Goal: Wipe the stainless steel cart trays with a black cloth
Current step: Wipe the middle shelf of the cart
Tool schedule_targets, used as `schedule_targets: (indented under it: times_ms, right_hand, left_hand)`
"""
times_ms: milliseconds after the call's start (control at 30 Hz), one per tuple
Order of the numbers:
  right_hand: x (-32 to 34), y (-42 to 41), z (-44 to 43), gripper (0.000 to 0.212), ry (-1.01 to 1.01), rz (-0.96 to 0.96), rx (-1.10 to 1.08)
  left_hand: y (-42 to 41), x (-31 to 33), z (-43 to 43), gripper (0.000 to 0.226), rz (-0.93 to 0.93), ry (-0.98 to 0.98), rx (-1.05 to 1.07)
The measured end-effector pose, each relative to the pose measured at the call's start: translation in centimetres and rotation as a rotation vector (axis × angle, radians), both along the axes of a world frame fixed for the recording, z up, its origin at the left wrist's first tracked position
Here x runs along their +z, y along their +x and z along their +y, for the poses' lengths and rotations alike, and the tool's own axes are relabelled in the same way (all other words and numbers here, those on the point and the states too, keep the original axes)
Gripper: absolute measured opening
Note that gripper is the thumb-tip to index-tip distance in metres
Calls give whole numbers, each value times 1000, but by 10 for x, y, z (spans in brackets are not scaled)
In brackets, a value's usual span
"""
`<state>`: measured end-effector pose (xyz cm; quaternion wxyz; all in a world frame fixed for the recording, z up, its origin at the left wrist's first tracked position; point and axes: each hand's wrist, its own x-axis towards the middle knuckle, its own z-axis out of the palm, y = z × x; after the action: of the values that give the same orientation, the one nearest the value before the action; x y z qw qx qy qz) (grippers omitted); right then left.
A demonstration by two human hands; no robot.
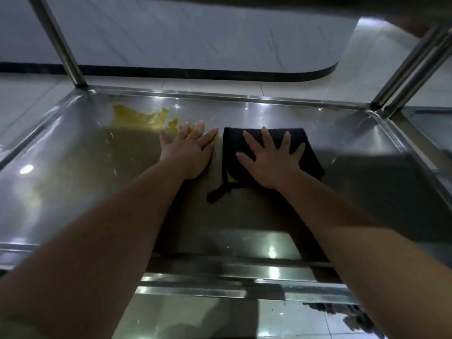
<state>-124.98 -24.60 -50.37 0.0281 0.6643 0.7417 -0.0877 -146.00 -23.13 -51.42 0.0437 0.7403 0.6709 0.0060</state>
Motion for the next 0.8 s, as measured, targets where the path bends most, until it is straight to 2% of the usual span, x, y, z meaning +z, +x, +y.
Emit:
schedule_targets:
  times_ms: [133, 200, 367, 533, 667, 800]
  right_hand:
    - [-4, 7, -116, 76, -32, -15, 125]
    - [-4, 10, -130, 76, -64, -31, 152]
    - [1, -6, -23, 69, 33, -15, 8]
    - [1, -31, 77, 68, 14, 25, -172]
    - [1, -34, 70, 69, 24, 4, -161]
    - [-2, -20, -15, 70, 41, 20, -133]
  left_hand:
    - [4, 3, -3, 50, -22, -10, 12]
    - [5, 3, -4, 50, -26, -7, 11]
    - [2, -1, -3, 53, -62, 32, 20]
    - [0, -5, -1, 55, -65, 47, 27]
    - [2, -4, 0, 53, -45, 35, 38]
    - [2, -2, -1, 52, -18, 19, 33]
